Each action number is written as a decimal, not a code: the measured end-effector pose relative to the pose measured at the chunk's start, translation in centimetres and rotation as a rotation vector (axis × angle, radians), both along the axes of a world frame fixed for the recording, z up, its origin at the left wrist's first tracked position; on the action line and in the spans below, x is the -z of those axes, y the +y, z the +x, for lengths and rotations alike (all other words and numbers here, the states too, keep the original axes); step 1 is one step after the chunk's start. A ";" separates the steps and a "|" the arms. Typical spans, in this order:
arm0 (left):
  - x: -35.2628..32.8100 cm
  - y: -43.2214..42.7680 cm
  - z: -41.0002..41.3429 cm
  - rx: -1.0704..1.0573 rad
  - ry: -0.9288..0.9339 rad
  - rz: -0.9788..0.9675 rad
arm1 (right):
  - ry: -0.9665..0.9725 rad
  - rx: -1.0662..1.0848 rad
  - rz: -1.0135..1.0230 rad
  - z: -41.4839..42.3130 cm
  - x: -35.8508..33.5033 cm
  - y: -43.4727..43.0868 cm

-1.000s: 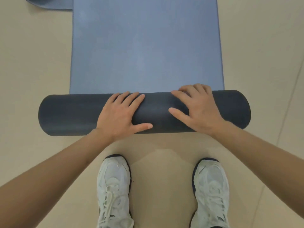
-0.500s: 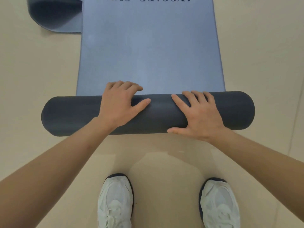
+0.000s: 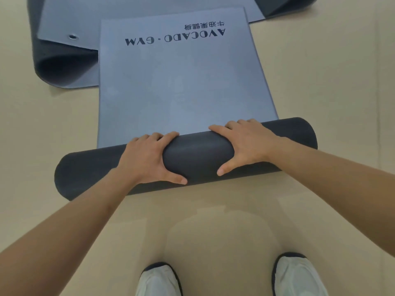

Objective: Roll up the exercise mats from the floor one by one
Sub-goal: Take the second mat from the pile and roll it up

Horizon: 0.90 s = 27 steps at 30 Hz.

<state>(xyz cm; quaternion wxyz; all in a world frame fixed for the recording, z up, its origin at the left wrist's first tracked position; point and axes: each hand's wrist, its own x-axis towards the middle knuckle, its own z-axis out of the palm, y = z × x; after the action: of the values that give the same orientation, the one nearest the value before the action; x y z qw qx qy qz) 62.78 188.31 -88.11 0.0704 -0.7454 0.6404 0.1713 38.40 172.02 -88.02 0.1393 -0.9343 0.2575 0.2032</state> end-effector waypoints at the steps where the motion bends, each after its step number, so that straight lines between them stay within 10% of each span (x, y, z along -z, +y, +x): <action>1: 0.1 -0.2 0.1 0.006 0.001 -0.006 | -0.008 0.002 0.000 0.1 -0.1 0.0; 19: -1.2 3.9 -6.8 0.154 0.155 0.382 | 0.101 0.238 0.444 -8.2 -0.4 8.8; 27: -1.0 1.8 -6.0 -0.011 0.223 0.377 | -0.440 0.246 -0.153 -10.3 0.4 14.8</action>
<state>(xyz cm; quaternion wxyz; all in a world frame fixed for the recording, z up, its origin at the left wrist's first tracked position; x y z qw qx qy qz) 56.81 190.07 -87.07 0.1362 -0.6989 0.5969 0.3697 28.06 186.79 -88.44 0.1447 -0.9255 0.3472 -0.0435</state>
